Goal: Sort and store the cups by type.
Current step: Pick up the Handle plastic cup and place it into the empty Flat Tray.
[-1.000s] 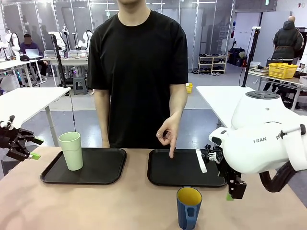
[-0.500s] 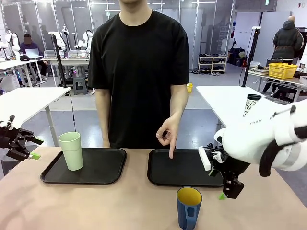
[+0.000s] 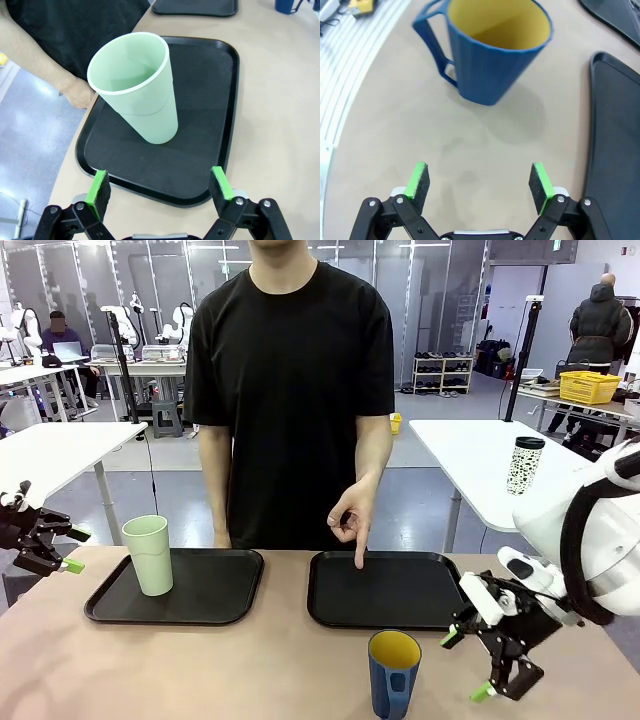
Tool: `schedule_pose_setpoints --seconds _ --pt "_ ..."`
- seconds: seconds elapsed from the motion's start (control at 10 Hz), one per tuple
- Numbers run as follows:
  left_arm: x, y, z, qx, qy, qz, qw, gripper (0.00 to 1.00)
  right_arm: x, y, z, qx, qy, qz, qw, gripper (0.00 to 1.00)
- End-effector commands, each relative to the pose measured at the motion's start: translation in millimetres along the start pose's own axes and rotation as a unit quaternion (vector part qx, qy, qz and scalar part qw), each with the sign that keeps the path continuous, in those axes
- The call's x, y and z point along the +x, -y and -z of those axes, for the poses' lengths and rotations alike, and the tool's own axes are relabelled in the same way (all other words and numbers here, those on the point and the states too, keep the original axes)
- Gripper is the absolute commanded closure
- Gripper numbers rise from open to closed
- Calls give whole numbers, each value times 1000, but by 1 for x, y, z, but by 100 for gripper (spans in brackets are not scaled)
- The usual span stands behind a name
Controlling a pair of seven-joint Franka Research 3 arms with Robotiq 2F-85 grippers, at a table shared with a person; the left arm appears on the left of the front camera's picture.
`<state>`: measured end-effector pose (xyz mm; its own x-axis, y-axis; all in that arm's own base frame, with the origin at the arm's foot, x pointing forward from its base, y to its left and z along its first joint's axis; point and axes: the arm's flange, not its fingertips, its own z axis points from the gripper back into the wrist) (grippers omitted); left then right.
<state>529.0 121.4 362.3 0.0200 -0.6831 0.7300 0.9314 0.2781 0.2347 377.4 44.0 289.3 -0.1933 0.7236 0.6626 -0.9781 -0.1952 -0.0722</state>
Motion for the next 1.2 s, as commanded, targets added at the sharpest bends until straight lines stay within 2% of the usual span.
schedule_pose_setpoints --seconds 0.0,0.4,0.8,0.9,1.1 --pt "-2 -4 -1 -3 10 10 1000 0 -13 -25 17 8 66 -6 998 0" --pt "-2 -4 -1 -3 10 10 1000 0 -37 -30 39 -13 187 -15 982 0" --pt "-2 -4 -1 -3 10 10 1000 0 -42 -24 45 -31 185 15 982 0" --pt "-2 -4 -1 -3 10 10 1000 0 -15 -19 17 -5 181 13 983 0" --pt "-2 -4 -1 -3 10 10 1000 0 -15 -19 17 -5 181 13 983 0"
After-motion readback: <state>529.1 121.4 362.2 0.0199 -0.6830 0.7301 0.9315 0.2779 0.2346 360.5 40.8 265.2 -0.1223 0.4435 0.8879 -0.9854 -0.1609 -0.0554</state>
